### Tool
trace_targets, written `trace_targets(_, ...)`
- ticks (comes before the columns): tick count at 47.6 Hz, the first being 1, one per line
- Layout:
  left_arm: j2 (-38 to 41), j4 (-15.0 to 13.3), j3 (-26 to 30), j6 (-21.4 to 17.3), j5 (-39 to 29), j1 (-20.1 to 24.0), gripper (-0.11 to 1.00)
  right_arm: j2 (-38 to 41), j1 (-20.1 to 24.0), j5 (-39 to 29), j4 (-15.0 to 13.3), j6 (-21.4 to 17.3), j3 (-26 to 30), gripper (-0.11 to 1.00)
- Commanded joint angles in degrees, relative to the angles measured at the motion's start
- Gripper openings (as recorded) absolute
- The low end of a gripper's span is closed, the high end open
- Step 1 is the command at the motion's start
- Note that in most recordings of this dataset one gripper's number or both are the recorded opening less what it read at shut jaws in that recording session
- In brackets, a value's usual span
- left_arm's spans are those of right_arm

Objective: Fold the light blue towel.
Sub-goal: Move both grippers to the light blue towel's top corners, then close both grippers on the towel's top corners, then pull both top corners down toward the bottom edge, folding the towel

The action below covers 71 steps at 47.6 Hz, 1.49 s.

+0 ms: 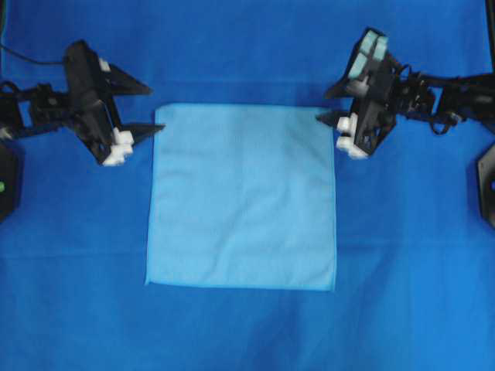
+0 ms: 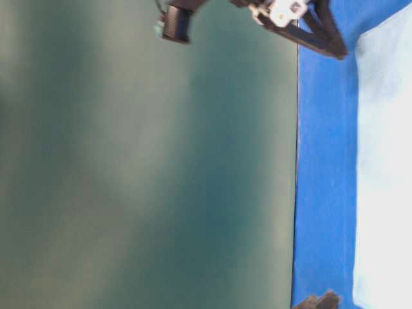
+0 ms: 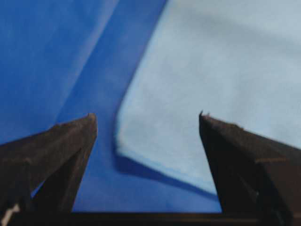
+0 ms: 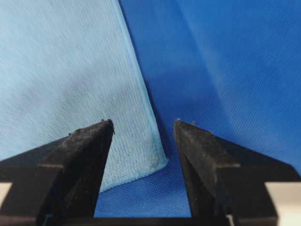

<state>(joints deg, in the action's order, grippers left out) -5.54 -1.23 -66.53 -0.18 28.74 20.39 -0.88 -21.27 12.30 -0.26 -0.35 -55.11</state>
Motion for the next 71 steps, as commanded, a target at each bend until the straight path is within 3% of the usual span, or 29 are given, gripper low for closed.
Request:
trace_targets(1,2.5,-0.1,1.8,0.0,0.7,1.1,0.83,1.6,-0.4,1.0,0.0,0.1,1.5,0.59)
trace_targets(10,7.5,-0.1,3.6,0.0,0.6,1.4,0.8,4.7,-0.6,1.9,0.0,0.1,2.4,0.59)
trace_targets(15,9.3,-0.1,4.0,-0.1,0.1,1.4,0.73,5.1,-1.0,1.9,0.0,0.0,2.5,0.56)
trace_targets(19,10.6,-0.1,4.6,-0.3,-1.0,1.4,0.57,5.0,-1.0,1.8,0.0,0.1,2.5,0.46)
trace_targets(27,11.8,-0.1,5.2,-0.4,-3.3,0.6,0.14,5.0,-1.0,1.5,-0.1,0.4,2.5,0.03)
trace_targets(30,11.7,-0.1,5.2,-0.4,-3.6,0.0,0.02,5.0,-1.0,1.3,-0.2,0.4,2.4,0.02)
trace_targets(43,9.1,-0.1,4.7,-0.2,-5.6,-1.0,0.02,3.8,-0.9,0.1,-0.2,0.4,2.6,0.02)
trace_targets(55,-1.5,-0.1,4.3,-1.4,-11.8,-0.6,0.02,-3.0,-0.9,-4.8,-0.2,0.4,2.3,0.02)
trace_targets(71,-4.7,-0.1,3.8,-2.9,-13.3,-3.1,0.02,-5.4,1.1,-6.6,0.2,-0.4,2.1,0.02)
